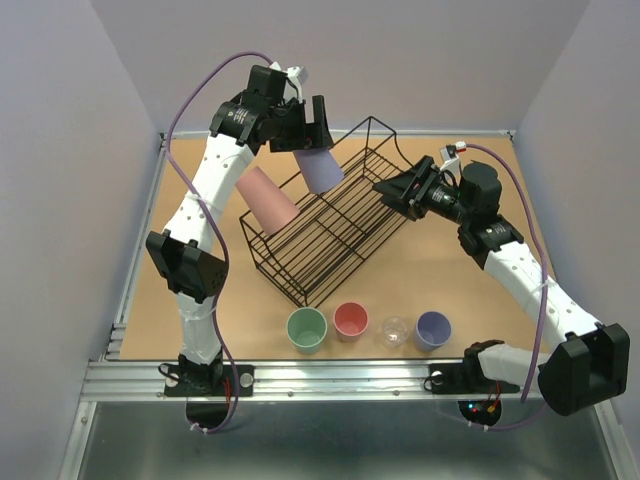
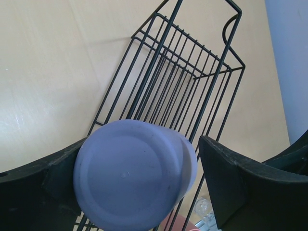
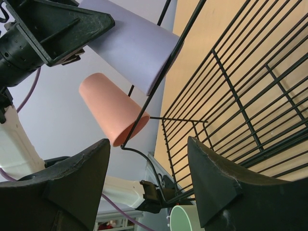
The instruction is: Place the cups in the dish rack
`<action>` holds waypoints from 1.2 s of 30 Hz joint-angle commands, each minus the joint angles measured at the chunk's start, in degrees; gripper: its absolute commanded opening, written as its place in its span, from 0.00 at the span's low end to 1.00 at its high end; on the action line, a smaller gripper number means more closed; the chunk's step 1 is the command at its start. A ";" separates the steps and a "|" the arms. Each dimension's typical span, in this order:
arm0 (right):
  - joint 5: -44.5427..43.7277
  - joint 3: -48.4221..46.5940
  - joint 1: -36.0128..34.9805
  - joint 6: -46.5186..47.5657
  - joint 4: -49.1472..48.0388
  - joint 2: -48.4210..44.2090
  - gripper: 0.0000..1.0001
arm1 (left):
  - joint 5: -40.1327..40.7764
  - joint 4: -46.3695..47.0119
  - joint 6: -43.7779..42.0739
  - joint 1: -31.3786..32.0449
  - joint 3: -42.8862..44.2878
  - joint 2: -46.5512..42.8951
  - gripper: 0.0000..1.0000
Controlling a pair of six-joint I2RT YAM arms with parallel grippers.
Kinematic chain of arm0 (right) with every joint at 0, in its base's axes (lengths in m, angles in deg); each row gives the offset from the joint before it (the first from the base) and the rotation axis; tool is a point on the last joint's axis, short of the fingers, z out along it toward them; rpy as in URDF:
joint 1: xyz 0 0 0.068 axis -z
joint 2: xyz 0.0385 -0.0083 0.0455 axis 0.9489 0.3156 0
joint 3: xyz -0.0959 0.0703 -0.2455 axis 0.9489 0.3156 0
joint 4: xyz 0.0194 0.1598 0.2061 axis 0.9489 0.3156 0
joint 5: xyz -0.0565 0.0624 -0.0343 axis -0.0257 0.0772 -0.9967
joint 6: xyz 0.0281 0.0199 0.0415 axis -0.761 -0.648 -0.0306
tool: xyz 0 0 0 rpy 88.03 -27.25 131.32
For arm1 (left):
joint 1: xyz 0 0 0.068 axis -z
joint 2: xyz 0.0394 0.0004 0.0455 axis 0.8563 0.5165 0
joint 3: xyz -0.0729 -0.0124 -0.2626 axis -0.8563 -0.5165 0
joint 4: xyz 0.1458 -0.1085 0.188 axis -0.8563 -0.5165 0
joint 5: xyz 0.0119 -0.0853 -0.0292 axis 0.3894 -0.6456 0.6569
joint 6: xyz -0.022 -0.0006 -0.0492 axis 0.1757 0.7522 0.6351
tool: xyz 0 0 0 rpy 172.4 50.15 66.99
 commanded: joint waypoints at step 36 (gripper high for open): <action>0.03 2.95 0.32 0.90 -0.78 -0.23 0.70 | 11.87 -2.62 -1.74 0.21 3.21 -4.69 0.99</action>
